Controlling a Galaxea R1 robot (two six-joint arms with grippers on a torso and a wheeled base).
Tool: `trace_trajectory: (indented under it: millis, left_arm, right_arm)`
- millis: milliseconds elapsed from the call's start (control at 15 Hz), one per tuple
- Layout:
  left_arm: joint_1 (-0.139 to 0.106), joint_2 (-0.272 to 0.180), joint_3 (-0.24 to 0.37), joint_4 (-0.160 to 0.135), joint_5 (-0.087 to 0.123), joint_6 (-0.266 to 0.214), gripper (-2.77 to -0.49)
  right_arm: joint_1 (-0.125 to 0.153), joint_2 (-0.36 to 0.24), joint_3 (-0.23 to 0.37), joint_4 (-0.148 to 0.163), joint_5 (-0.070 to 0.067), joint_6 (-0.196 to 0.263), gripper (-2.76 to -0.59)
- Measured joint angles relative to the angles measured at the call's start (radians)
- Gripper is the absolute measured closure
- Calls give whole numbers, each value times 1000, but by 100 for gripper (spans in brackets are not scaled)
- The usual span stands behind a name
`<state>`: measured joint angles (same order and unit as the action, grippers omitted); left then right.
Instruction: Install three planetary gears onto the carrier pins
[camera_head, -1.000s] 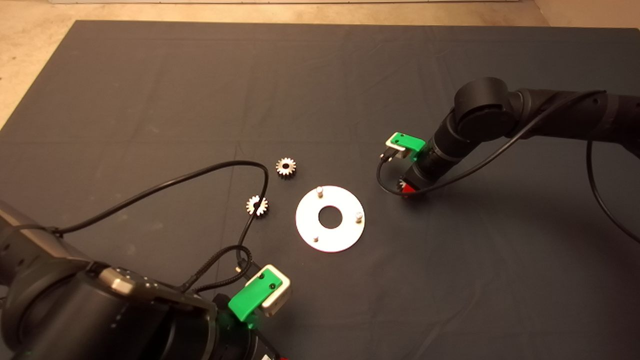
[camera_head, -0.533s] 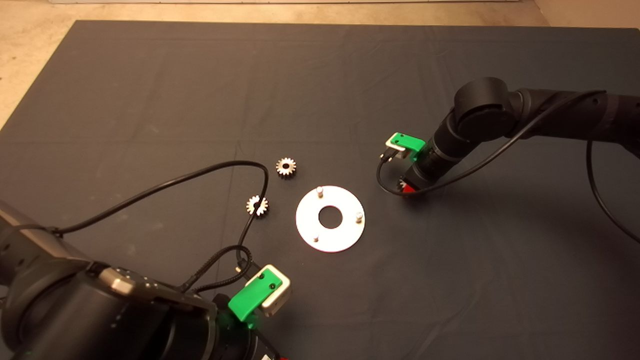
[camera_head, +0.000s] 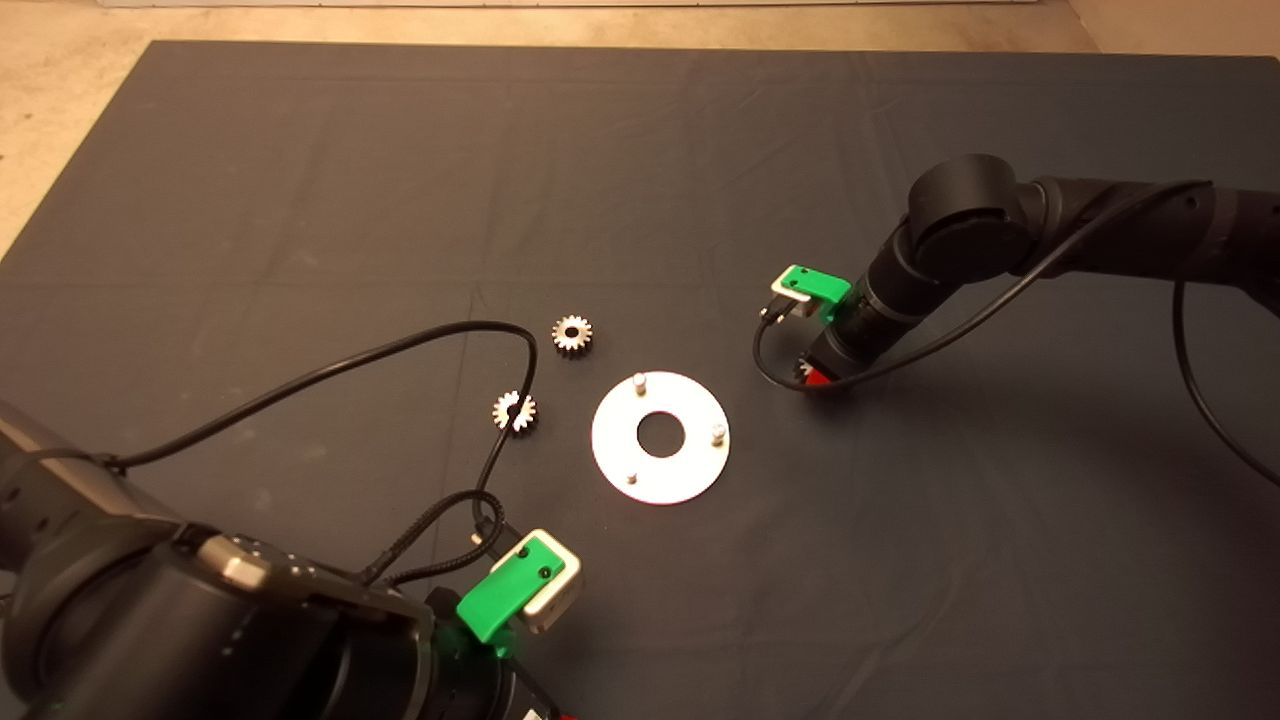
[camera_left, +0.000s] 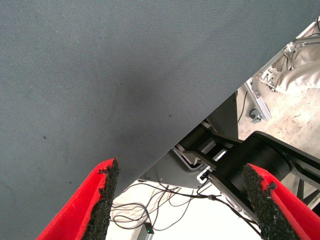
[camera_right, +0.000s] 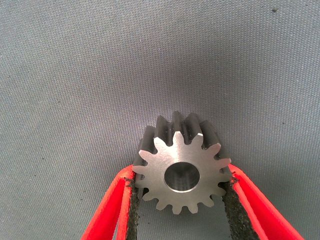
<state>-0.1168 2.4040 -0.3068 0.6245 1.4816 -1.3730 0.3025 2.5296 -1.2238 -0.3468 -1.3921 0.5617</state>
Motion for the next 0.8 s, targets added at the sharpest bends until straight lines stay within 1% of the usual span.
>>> trace_trajectory:
  millis: [400,533,733,800]
  left_arm:
    - [0,0,0,0,0,0,-173]
    - [0,1,0,0,0,0,-173]
    - [0,0,0,0,0,0,-173]
    - [0,0,0,0,0,0,-173]
  right_arm:
    - [0,-3,4,0,0,0,-96]
    - [0,-6,12,0,-3,0,-92]
    - [-1,-28,33,0,-3,0,-91]
    - [-1,-37,40,0,-5,0,-91]
